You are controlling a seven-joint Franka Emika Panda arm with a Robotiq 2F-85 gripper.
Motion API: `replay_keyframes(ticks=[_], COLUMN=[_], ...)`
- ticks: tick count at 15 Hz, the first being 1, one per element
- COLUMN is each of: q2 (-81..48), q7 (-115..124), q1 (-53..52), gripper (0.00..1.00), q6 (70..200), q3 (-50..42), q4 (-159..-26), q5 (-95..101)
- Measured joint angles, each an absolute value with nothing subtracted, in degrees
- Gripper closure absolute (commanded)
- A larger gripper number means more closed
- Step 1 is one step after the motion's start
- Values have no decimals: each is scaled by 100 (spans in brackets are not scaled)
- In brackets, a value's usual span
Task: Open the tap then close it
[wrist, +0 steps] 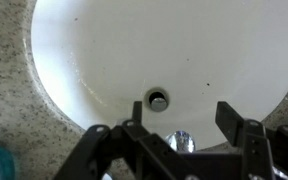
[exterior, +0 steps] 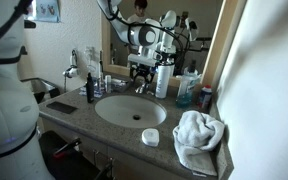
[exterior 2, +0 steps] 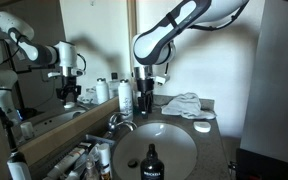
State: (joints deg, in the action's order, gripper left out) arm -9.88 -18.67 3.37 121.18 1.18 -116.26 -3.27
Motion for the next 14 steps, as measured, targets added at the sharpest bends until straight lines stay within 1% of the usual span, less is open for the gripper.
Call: replay_keyframes(ticks=[6,14], q2=[-113,1149], q7=[-1868,-1868], q1=[320,157], gripper=[0,0], q6=[11844,11823], q3=[56,54], q4=[-12009,-12300], q5=[-346,-336])
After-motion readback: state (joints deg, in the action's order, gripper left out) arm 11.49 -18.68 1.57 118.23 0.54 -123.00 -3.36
